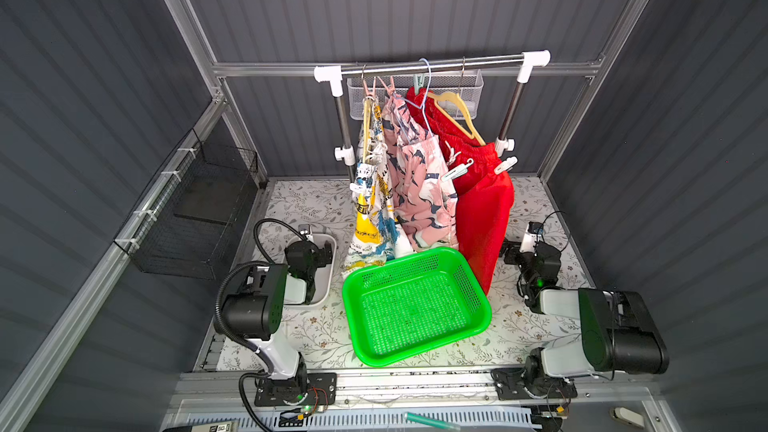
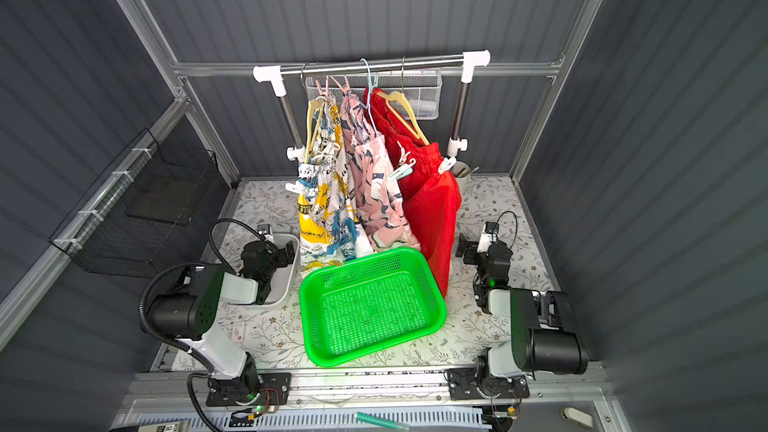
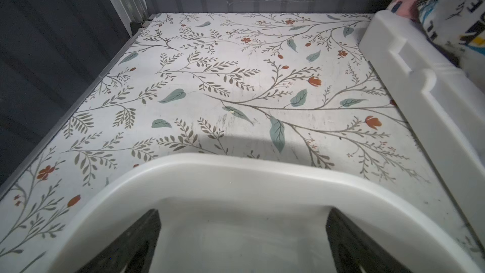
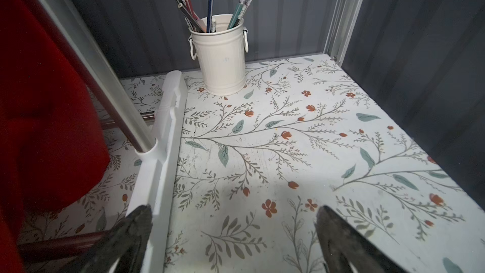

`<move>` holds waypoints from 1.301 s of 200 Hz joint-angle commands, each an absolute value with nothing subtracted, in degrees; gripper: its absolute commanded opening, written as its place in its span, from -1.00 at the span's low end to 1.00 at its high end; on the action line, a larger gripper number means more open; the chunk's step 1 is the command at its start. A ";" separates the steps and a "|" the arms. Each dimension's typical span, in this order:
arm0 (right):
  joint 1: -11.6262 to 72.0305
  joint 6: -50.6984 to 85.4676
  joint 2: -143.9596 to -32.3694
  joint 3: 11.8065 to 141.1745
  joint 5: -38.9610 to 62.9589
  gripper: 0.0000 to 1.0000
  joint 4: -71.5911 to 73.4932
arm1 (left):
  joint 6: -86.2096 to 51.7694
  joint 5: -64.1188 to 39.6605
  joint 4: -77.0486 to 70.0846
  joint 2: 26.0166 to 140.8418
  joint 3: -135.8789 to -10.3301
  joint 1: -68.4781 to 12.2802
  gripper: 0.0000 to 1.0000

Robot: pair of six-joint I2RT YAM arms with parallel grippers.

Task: Remove the clothespins securing shorts to the hanger
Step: Adjust the clothesline at the center of the board.

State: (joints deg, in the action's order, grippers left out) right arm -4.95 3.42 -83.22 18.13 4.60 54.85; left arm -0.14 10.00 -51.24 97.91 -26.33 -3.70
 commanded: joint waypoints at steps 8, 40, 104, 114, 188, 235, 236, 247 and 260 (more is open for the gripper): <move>-5.01 3.50 -83.72 18.72 4.31 0.98 55.72 | 0.77 9.49 -51.86 98.44 -27.27 -3.52 1.00; -5.01 3.47 -83.69 18.90 4.49 0.98 55.68 | 0.86 9.49 -51.86 98.43 -27.24 -3.51 1.00; -5.01 3.43 -83.75 18.88 4.31 0.98 55.55 | 0.81 9.41 -51.68 98.51 -27.42 -3.52 0.99; -5.01 3.41 -83.75 18.81 4.28 0.98 55.55 | 0.79 9.39 -51.51 98.52 -27.47 -3.52 1.00; -4.24 3.25 -83.58 18.11 2.07 0.98 56.88 | 0.61 13.79 -53.61 97.95 -26.11 -4.84 1.00; -3.31 3.41 -82.68 16.71 -1.04 0.98 58.89 | 0.75 19.58 -42.01 92.47 -29.37 -7.35 0.99; -3.33 3.47 -82.46 16.61 -1.18 0.98 58.89 | 0.64 19.77 -41.40 92.34 -29.67 -7.37 1.00; -3.12 3.31 -81.41 16.20 -1.57 0.98 58.88 | -0.40 20.69 -35.52 91.38 -32.01 -7.75 1.00; -2.45 2.86 -80.29 15.64 -3.12 0.98 59.07 | -0.28 22.00 -33.86 90.52 -32.70 -8.85 1.00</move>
